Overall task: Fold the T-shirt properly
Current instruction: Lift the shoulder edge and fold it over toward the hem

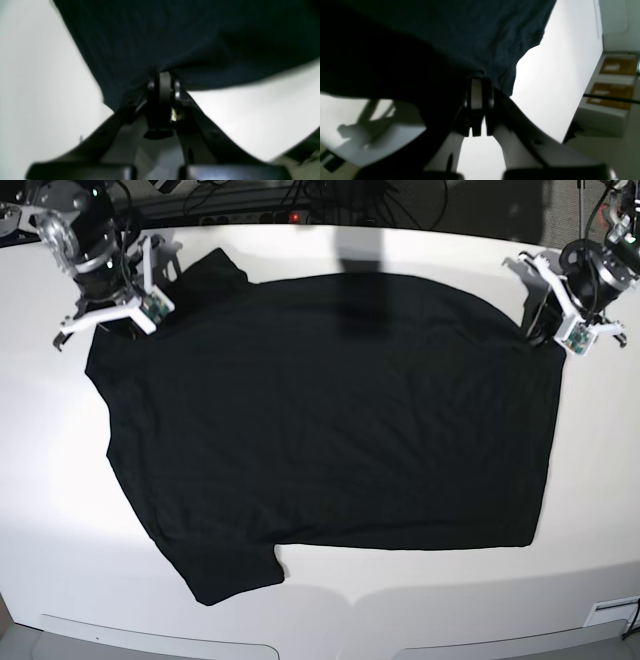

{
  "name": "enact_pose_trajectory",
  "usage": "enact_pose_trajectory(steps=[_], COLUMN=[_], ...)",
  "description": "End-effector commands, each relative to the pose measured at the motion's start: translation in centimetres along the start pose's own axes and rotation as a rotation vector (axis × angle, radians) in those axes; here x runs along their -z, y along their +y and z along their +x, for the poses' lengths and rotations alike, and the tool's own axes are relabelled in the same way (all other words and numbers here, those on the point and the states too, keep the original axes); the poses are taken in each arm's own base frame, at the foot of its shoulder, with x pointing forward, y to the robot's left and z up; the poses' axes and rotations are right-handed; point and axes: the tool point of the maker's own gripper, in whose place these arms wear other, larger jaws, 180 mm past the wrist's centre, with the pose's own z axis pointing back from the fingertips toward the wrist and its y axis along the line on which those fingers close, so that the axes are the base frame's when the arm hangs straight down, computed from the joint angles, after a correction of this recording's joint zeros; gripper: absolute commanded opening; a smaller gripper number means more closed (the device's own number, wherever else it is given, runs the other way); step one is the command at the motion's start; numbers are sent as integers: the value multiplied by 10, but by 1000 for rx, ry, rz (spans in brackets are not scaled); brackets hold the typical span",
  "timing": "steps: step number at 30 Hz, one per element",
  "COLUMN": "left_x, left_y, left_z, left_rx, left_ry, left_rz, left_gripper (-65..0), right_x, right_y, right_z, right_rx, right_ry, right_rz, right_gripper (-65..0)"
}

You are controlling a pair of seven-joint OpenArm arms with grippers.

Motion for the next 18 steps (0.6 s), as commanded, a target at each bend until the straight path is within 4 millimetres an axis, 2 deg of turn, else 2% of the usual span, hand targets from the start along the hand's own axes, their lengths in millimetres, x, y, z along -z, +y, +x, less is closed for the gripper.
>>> enact_pose_trajectory(steps=[1, 5, 9, 15, 18], left_x=[0, 10, 19, 32, 41], left_y=[9, 22, 41, 68, 82], left_z=[19, 43, 57, 57, 56], left_rx=[11, 9, 0, -70, -159], left_ry=[-61, -119, -142, -153, -174], left_rz=[21, 59, 113, 161, 165], left_gripper=[-650, -650, -650, -650, -650], right_x=[1, 11, 30, 62, 71], right_y=[-16, -32, -37, -38, -48], right_z=[11, 27, 31, 36, 42], right_rx=[6, 80, 168, 348, 449], right_ry=[-34, -59, -52, -52, -73], right_rz=[-38, -41, -4, 39, 36], right_gripper=[-650, -650, -650, -650, -650])
